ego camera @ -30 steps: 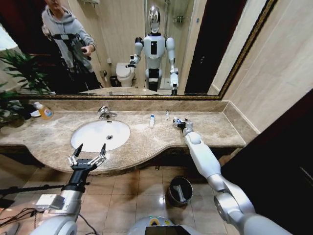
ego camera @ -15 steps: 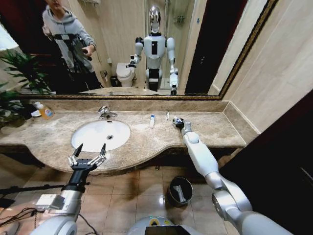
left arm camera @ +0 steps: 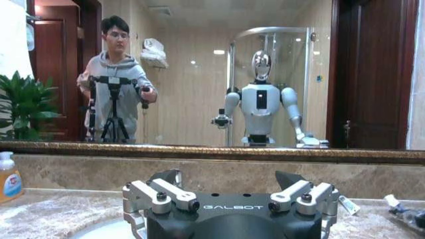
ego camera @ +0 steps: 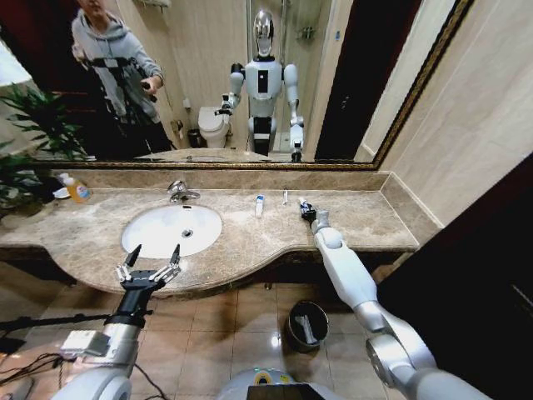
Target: Pick up the trash from the sink and place it in the trash bin.
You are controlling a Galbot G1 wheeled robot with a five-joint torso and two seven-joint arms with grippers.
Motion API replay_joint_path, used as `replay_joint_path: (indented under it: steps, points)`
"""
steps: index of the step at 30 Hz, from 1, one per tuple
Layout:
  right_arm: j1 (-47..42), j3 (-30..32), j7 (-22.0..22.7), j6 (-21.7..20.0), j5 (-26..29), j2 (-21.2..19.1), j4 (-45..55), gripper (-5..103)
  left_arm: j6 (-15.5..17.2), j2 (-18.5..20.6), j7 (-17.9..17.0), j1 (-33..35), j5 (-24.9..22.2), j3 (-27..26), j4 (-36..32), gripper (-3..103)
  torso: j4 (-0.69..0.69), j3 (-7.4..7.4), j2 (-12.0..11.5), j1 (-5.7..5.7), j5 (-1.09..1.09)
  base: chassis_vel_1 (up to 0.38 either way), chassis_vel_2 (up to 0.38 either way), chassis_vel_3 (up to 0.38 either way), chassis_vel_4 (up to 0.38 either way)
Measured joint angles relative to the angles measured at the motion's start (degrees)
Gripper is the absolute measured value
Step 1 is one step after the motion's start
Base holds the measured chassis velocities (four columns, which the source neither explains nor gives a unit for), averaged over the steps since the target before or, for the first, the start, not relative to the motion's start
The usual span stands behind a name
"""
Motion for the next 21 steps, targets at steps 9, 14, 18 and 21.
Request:
replay_joint_path:
  steps: [9, 14, 18, 21]
  points:
    - [-13.62, 3.58, 1.12, -3.7, 1.68, -7.01, 19.62, 3, 0.0, 0.0, 0.0, 0.0, 0.0, 0.0, 0.0, 100, -0.03, -0.01, 0.0, -0.01, 0.0, 0.0, 0.0, 0.0, 0.0]
    - [-23.67, 7.99, 2.09, -3.76, 1.98, -8.7, 28.98, 1, 0.0, 0.0, -0.01, 0.0, 0.0, 0.0, 0.0, 100, -0.02, 0.0, 0.0, 0.0, 0.01, 0.0, 0.0, 0.0, 0.0]
    - [-32.52, 11.85, 2.21, -3.26, 1.93, -8.6, 37.18, 1, 0.0, 0.0, 0.0, 0.0, 0.0, 0.0, 0.0, 100, -0.02, -0.02, 0.01, -0.01, 0.0, 0.0, 0.0, 0.0, 0.0]
    - [-39.99, 14.27, 2.24, -2.24, 1.49, -7.41, 42.29, 1, 0.0, 0.0, 0.0, 0.0, 0.0, 0.0, 0.0, 100, -0.02, -0.01, 0.01, -0.01, -0.01, 0.0, 0.0, 0.0, 0.0]
